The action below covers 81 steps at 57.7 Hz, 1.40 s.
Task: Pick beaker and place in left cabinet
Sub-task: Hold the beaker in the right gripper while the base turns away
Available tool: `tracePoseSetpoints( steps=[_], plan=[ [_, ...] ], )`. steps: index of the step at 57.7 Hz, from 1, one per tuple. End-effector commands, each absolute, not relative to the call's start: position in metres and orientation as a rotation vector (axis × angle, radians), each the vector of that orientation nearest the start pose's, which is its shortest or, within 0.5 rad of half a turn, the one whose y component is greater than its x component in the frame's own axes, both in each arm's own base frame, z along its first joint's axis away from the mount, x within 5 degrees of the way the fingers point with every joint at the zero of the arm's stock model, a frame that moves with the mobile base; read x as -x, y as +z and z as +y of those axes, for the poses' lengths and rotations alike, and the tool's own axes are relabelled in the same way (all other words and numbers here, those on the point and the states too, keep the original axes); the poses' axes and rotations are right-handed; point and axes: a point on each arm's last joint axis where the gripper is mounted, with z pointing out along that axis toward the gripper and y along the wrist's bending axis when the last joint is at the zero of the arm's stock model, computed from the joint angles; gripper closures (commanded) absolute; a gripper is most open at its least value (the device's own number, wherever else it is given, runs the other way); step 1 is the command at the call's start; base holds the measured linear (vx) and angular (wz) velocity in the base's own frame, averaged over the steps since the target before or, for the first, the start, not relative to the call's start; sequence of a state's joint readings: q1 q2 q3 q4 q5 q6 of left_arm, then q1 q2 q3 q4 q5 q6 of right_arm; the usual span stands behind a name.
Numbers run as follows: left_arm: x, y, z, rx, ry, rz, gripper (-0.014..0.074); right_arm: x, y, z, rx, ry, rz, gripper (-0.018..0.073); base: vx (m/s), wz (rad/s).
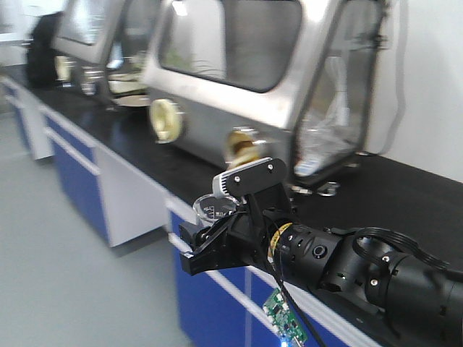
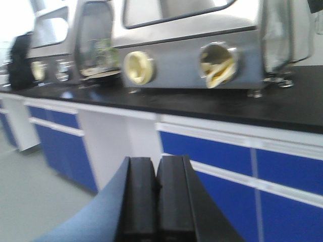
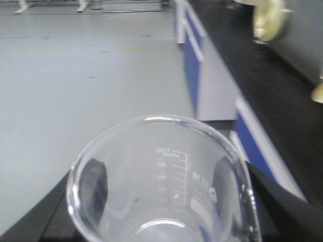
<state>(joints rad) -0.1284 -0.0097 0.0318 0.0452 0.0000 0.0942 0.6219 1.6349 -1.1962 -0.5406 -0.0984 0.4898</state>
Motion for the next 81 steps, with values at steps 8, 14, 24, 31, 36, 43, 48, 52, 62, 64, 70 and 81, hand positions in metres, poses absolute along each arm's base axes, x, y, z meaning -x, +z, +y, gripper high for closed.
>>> tracePoseSetpoints(
  steps=[8, 14, 24, 31, 36, 43, 48, 52, 62, 64, 70, 81],
  plan=[
    [-0.0549, 0.2054, -0.0074, -0.189, 0.002, 1.416, 0.0595, -0.305, 0.3491, 0.2281, 0.624, 0.504, 1.598, 0.0519, -0.04, 0.81],
    [-0.0549, 0.2054, -0.0074, -0.189, 0.002, 1.416, 0.0595, -0.305, 0.3491, 0.2281, 0.624, 0.504, 1.598, 0.0519, -0.01, 0.8],
    [-0.0549, 0.2054, -0.0074, -0.189, 0.002, 1.416, 0.0595, -0.305, 0.3491, 0.2281, 0.624, 0.504, 1.598, 0.0519, 0.04, 0.75],
    [-0.0549, 0.2054, -0.0074, -0.189, 0.002, 1.416, 0.0595, -0.305, 0.3492, 0.2281, 0.624, 0.505, 1.597, 0.0519, 0.09, 0.64],
    [-0.0549, 0.2054, -0.0074, -0.189, 0.002, 1.416, 0.0595, -0.305, 0.3492, 0.2281, 0.624, 0.505, 1.597, 0.0519, 0.12, 0.52],
    [-0.0549, 0.2054, -0.0074, -0.189, 0.002, 1.416, 0.0595, -0.305, 0.3492, 0.2281, 0.624, 0.505, 1.597, 0.0519, 0.15, 0.44],
    [-0.0549, 0.2054, -0.0074, -0.189, 0.002, 1.416, 0.0595, -0.305, 0.3492, 0.2281, 0.624, 0.505, 1.597, 0.0519, 0.17, 0.4],
    [-0.0549, 0.2054, -0.0074, -0.189, 0.002, 1.416, 0.0595, -0.305, 0.3492, 0.2281, 0.624, 0.505, 1.597, 0.0519, 0.19, 0.4],
    [-0.0549, 0.2054, -0.0074, -0.189, 0.002, 1.416, 0.0595, -0.305, 0.3492, 0.2281, 0.624, 0.505, 1.597, 0.0519, 0.23, 0.39],
    [-0.0549, 0.2054, -0.0074, -0.189, 0.002, 1.416, 0.0595, -0.305, 0.3492, 0.2281, 0.624, 0.505, 1.597, 0.0519, 0.27, 0.34],
    [-0.0549, 0.2054, -0.0074, -0.189, 0.002, 1.416, 0.0595, -0.305, 0.3492, 0.2281, 0.624, 0.505, 1.597, 0.0519, 0.29, 0.31],
    [-0.0549, 0.2054, -0.0074, -0.189, 0.002, 1.416, 0.0595, -0.305, 0.3491, 0.2281, 0.624, 0.504, 1.598, 0.0519, 0.34, 0.17]
  ],
)
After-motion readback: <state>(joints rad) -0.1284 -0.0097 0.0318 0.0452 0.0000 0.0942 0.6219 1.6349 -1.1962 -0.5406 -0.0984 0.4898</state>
